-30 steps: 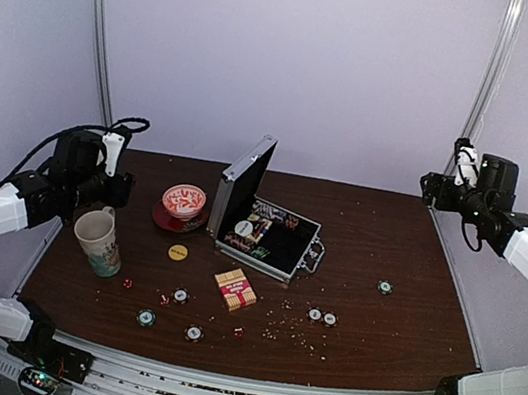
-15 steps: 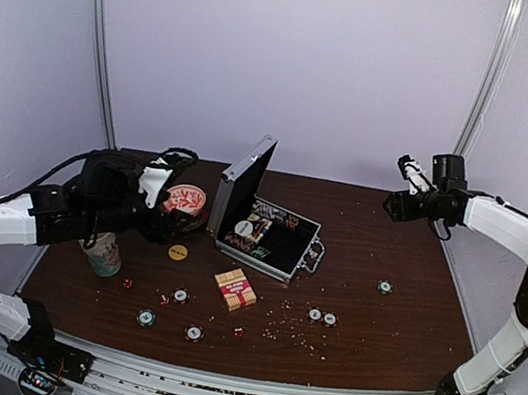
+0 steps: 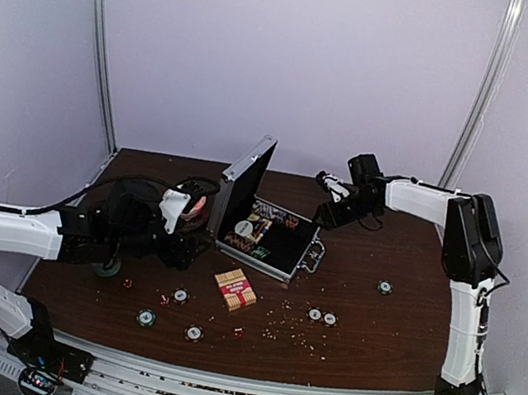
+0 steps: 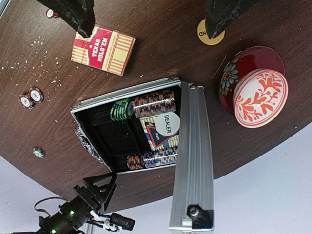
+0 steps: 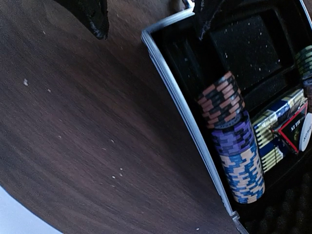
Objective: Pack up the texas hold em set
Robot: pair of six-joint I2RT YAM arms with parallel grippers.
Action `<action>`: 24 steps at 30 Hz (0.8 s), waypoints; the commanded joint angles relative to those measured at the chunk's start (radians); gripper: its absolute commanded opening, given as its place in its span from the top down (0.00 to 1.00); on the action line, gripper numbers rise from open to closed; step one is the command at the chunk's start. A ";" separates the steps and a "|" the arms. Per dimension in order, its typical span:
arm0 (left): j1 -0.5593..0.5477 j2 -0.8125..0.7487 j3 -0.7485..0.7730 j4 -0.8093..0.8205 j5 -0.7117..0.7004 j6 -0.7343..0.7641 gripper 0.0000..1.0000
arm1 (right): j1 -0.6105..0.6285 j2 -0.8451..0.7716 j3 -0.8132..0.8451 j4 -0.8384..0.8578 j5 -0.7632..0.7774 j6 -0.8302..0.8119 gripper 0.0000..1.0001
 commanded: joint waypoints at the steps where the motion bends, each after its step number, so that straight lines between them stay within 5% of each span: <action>1: -0.004 0.037 -0.012 0.099 -0.029 -0.069 0.22 | -0.007 0.124 0.148 -0.063 -0.095 0.041 0.40; 12: -0.006 0.082 -0.035 0.133 -0.020 -0.109 0.25 | -0.007 0.244 0.257 -0.085 -0.123 0.081 0.57; 24: -0.006 0.207 0.015 0.144 -0.113 -0.226 0.23 | -0.009 0.099 0.029 -0.060 -0.125 0.030 0.69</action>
